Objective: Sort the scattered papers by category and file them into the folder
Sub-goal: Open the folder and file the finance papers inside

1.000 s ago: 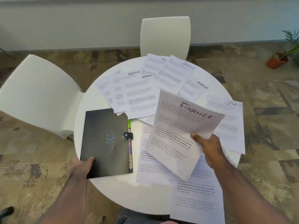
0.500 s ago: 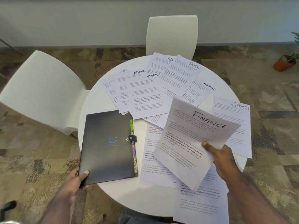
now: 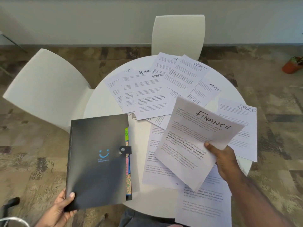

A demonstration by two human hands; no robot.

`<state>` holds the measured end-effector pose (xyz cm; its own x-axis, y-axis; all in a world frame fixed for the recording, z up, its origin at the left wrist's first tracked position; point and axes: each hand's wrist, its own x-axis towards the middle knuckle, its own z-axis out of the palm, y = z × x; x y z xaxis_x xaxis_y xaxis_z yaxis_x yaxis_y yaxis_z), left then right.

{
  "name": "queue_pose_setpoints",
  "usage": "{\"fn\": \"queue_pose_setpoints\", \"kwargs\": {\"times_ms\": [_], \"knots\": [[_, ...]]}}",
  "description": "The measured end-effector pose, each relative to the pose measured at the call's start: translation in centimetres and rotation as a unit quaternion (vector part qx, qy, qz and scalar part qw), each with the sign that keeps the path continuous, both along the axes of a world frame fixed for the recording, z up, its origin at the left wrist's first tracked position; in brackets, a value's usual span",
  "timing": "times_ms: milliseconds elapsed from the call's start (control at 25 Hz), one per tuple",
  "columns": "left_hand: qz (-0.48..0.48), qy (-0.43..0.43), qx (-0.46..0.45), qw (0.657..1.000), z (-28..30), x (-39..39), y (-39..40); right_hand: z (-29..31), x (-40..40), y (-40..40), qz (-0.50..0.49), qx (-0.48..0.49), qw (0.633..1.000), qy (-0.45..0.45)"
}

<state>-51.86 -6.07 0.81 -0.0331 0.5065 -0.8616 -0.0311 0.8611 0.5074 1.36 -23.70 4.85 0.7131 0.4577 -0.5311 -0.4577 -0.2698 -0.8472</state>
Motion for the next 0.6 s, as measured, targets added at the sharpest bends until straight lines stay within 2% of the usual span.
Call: {"fn": "queue_pose_setpoints", "kwargs": {"times_ms": [200, 320, 400, 440, 520, 600], "knots": [[-0.068, -0.005, 0.034, 0.997, -1.8, 5.0, 2.7, 0.3, 0.0, 0.0, -0.003, 0.003, 1.000, 0.001], [-0.130, 0.044, 0.030, 0.990, -3.6, 6.3, 3.4, 0.5, 0.0, -0.2, -0.006, -0.002, 1.000, 0.001], [-0.176, 0.130, 0.019, 0.976, -3.7, 6.4, 4.3, 0.5, 0.0, -0.4, -0.010, -0.007, 1.000, 0.002], [-0.213, 0.221, 0.022, 0.951, -3.5, 6.4, 5.0, 0.5, 0.1, -0.6, -0.012, -0.007, 1.000, 0.004], [-0.287, 0.406, 0.056, 0.866, -2.8, 6.9, 6.6, 0.5, 0.1, -0.8, -0.021, -0.008, 1.000, 0.011], [-0.346, 0.494, 0.157, 0.782, -2.0, 9.6, 6.9, 0.5, 0.1, -0.9, -0.026, -0.009, 1.000, 0.012]]}}
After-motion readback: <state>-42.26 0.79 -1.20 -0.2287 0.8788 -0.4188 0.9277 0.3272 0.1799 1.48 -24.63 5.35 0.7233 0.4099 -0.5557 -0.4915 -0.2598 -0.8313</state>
